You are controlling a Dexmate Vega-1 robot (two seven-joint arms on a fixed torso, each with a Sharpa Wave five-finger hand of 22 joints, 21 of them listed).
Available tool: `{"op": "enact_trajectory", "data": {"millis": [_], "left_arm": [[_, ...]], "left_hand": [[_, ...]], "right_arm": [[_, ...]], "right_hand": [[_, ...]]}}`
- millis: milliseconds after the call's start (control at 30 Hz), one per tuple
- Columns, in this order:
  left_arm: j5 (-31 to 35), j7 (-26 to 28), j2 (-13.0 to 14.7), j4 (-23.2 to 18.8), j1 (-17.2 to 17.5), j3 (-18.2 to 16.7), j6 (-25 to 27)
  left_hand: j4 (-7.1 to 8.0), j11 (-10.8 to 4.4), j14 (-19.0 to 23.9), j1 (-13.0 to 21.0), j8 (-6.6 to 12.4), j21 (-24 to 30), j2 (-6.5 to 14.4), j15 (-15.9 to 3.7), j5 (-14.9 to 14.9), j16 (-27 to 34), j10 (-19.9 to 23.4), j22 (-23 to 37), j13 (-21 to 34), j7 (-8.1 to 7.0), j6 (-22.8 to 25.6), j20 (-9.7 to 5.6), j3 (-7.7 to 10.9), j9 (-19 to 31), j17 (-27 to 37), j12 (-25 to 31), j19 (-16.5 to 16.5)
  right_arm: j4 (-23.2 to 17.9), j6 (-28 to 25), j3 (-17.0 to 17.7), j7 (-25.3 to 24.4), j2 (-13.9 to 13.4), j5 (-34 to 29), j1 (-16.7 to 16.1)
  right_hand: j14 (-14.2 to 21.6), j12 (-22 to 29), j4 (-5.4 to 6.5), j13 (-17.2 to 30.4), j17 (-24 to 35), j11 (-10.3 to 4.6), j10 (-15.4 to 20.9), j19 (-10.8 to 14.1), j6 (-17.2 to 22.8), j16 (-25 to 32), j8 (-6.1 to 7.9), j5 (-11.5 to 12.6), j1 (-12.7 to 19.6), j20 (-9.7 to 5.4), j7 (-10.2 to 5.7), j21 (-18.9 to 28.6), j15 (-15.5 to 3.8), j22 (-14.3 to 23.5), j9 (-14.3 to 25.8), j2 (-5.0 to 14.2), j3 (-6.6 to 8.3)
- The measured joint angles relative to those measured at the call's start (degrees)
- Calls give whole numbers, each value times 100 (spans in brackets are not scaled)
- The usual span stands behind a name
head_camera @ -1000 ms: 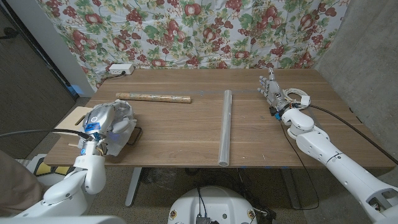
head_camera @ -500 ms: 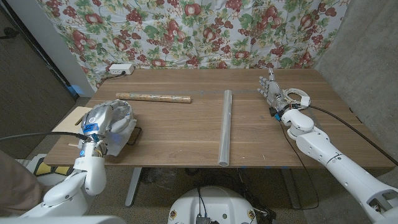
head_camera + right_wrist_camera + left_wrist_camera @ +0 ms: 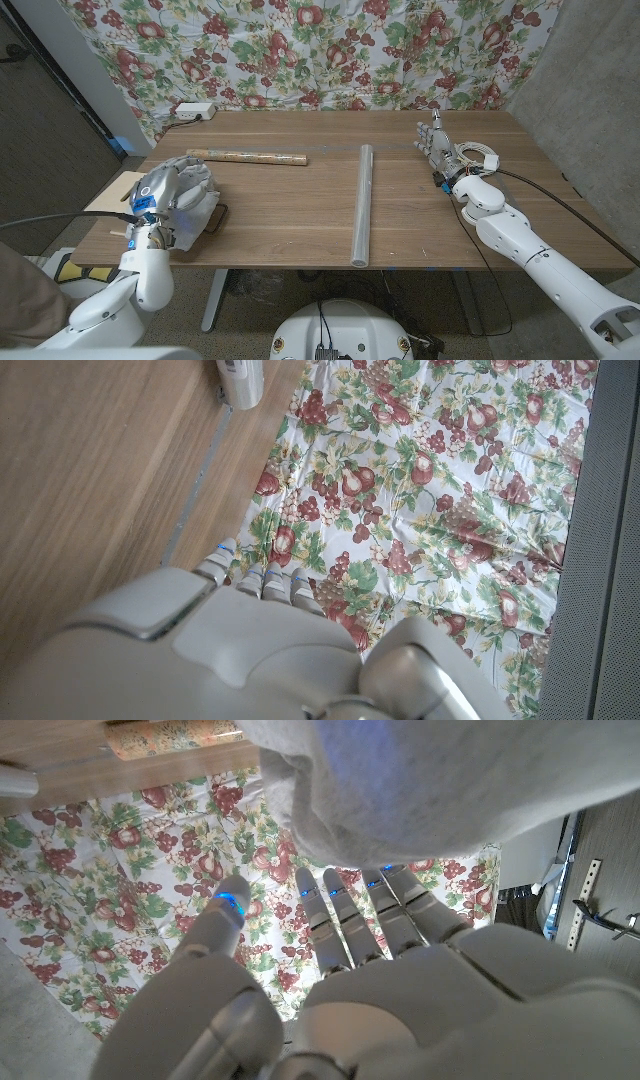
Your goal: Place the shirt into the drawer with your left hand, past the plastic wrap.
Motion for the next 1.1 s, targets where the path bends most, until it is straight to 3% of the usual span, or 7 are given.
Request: {"op": "enact_trajectory", "data": {"millis": [133, 167, 300, 1100], "left_arm": [[-141, -19, 0, 0, 0, 0, -172], [-199, -32, -156, -1, -27, -92, -249], [-313, -58, -189, 2, -32, -111, -407], [-470, -142, -421, -136, -135, -297, -996]], "left_hand": [[6, 31, -126, 0, -142, -79, 0, -4, 37, 0, -113, 0, -71, -13, -241, 29, -104, 0, -122, 0, 7], [7, 43, -160, 0, -167, -84, 0, 1, 53, 0, -125, 0, -91, -23, -277, 58, -106, 0, -140, -34, -5], [16, 92, -224, 0, -225, -128, 0, 19, 59, 0, -217, 1, -128, -12, -353, 67, -174, 0, -210, -39, -15], [24, 122, -336, 1, -269, -220, 0, 8, 100, 1, -266, 1, -235, -10, -353, 96, -277, 0, -356, -39, -45]], "right_arm": [[-15, 0, 1, 0, -1, 0, -7], [-21, 2, 1, -16, -2, -7, -9], [-35, 2, 2, -21, -2, -9, -14], [-140, 1, 60, -75, -50, -21, -113]], "right_hand": [[0, 0, 0, 0, 0, 0, 0, 0, 0, 0, 0, 0, 0, 0, 0, 0, 0, 0, 1, 0, 0], [0, 0, 0, 0, 0, 0, 0, 0, 0, 0, 0, 0, 0, 0, 0, 0, 0, 0, 1, 0, 0], [0, 0, 0, 0, 0, 0, 0, 0, 0, 0, 0, 0, 0, 0, 0, 0, 0, 0, -8, 0, 0], [0, 0, -1, 0, 0, 0, 0, 0, 0, 0, 0, 0, 0, 0, 0, 0, 0, 0, -16, 0, 48]]}}
